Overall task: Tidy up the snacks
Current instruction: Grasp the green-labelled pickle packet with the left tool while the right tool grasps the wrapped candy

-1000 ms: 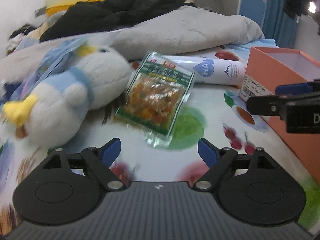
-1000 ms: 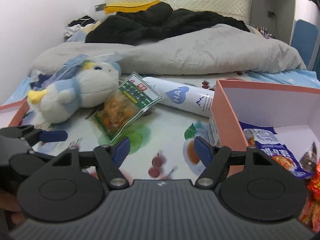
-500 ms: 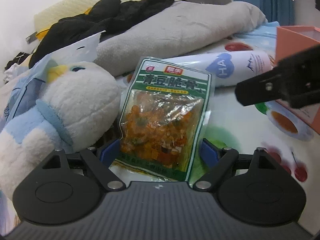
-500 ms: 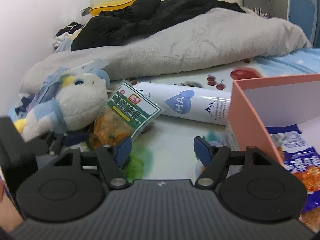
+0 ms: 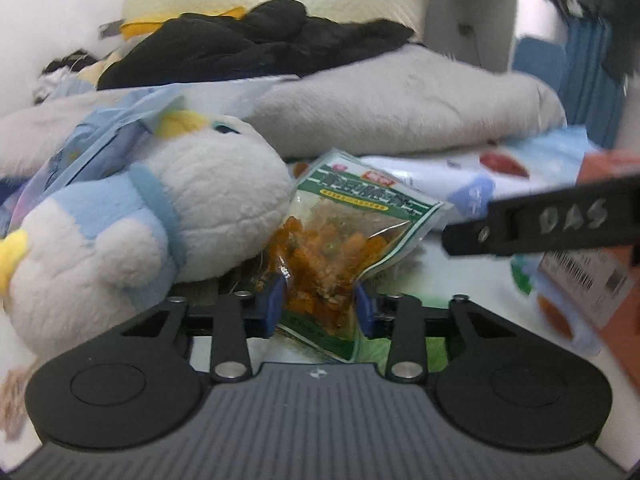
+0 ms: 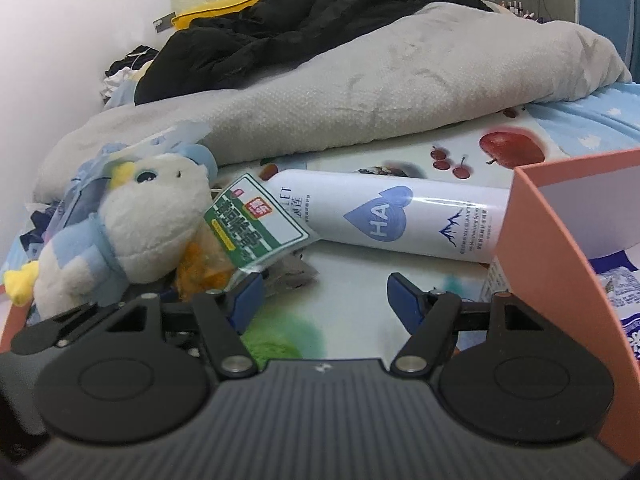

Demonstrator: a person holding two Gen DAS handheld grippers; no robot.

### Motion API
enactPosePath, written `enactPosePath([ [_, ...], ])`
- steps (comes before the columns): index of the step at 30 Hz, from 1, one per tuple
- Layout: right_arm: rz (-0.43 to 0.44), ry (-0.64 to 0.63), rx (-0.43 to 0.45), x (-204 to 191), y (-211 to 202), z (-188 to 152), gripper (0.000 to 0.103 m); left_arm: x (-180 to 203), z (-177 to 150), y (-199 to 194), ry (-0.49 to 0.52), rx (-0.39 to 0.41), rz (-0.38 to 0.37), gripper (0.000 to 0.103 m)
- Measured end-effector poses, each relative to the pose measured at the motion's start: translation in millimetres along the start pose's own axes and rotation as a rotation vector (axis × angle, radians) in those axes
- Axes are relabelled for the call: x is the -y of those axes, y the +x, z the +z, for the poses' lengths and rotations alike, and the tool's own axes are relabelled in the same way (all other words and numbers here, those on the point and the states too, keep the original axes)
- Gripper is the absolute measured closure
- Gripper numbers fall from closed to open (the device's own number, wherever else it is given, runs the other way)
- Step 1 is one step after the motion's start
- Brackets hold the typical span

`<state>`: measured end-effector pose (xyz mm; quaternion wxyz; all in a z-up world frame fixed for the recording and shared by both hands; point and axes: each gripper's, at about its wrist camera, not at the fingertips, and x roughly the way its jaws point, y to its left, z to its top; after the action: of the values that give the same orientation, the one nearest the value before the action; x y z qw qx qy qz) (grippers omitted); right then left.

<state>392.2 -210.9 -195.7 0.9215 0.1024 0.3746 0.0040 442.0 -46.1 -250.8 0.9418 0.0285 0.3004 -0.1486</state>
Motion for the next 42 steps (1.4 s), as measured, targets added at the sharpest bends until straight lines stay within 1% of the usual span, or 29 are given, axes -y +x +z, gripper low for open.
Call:
enactPosePath([
  [1,0.005,0.0,-0.007,-1,2,0,0.032,-2,0,-3,-0.023,0.008,0.005,0.077],
  [3,0.015,-0.009,-0.014,-3,7,1,0.032,-6,0,-12,-0.072,0.029,0.011,0.078],
  [8,0.039,-0.064,-0.034,-13,23,1,0.033,-17,3,-17,-0.165,0.038,-0.007,0.082],
  [12,0.053,-0.145,-0.055,-25,41,0,0.032,-23,7,-22,-0.195,0.052,-0.009,0.083],
  [15,0.047,-0.228,-0.046,-36,49,-2,0.032,-29,8,-25,-0.236,0.061,-0.015,0.083],
  [18,0.054,-0.231,-0.041,-38,56,0,0.033,-31,6,-29,-0.256,0.062,-0.018,0.084],
  [20,0.046,-0.254,-0.029,-40,60,-1,0.033,-31,5,-30,-0.265,0.062,-0.017,0.084],
  [22,0.049,-0.265,-0.029,-40,64,-2,0.036,-31,5,-31,-0.272,0.061,-0.018,0.084],
  [23,0.063,-0.266,-0.024,-40,64,-3,0.041,-30,5,-31,-0.27,0.057,-0.016,0.084],
  [24,0.068,-0.272,-0.024,-39,62,-3,0.046,-29,5,-31,-0.264,0.05,-0.015,0.084],
  [27,0.067,-0.28,-0.038,-42,54,-4,0.051,-26,5,-35,-0.258,0.05,-0.015,0.085],
  [29,0.067,-0.286,-0.049,-42,47,-7,0.052,-23,4,-39,-0.242,0.05,0.005,0.085],
  [30,0.059,-0.289,-0.054,-42,43,-10,0.053,-22,3,-42,-0.227,0.047,0.016,0.085],
  [33,0.053,-0.268,-0.071,-39,31,-17,0.054,-24,-2,-50,-0.246,0.035,0.016,0.085],
  [36,0.039,-0.267,-0.082,-38,15,-26,0.054,-23,-8,-61,-0.245,0.025,0.032,0.086],
  [42,-0.001,-0.236,-0.097,-22,-18,-45,0.055,-17,-24,-89,-0.257,0.0,0.05,0.086],
])
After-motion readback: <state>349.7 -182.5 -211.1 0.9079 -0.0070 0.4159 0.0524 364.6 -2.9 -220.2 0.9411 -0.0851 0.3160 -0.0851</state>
